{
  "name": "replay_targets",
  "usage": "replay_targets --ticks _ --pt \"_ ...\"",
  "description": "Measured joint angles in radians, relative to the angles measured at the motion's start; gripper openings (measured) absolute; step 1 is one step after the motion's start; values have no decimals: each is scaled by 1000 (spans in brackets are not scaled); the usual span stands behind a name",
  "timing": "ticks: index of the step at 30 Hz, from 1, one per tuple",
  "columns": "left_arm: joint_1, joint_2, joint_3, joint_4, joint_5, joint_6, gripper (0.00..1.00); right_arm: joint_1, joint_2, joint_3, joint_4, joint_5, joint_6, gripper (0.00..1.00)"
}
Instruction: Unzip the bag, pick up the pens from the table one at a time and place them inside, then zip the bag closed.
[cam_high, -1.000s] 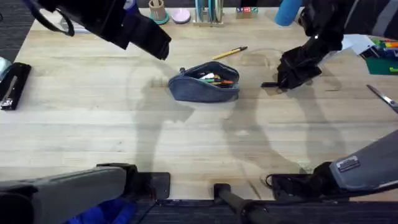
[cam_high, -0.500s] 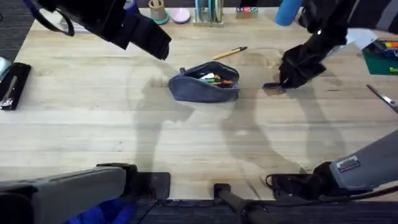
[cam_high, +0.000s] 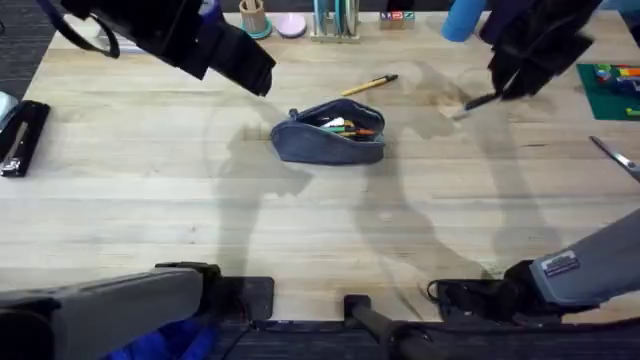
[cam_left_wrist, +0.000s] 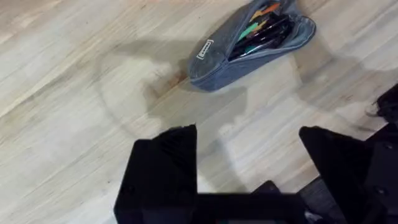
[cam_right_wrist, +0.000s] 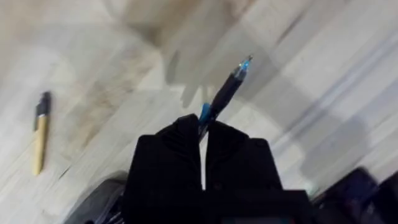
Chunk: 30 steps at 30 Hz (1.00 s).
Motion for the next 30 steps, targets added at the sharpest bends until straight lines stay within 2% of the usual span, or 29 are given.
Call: replay_targets --ticks 11,16,20,30 --pt "0 0 0 0 0 0 995 1 0 268 -18 19 -399 31" --pt "0 0 0 0 0 0 995 19 0 335 -18 23 -651 31" --pt "0 0 0 0 0 0 995 65 0 354 -13 11 -842 31" --pt "0 0 0 0 0 0 995 172 0 354 -4 -259 -1313 31"
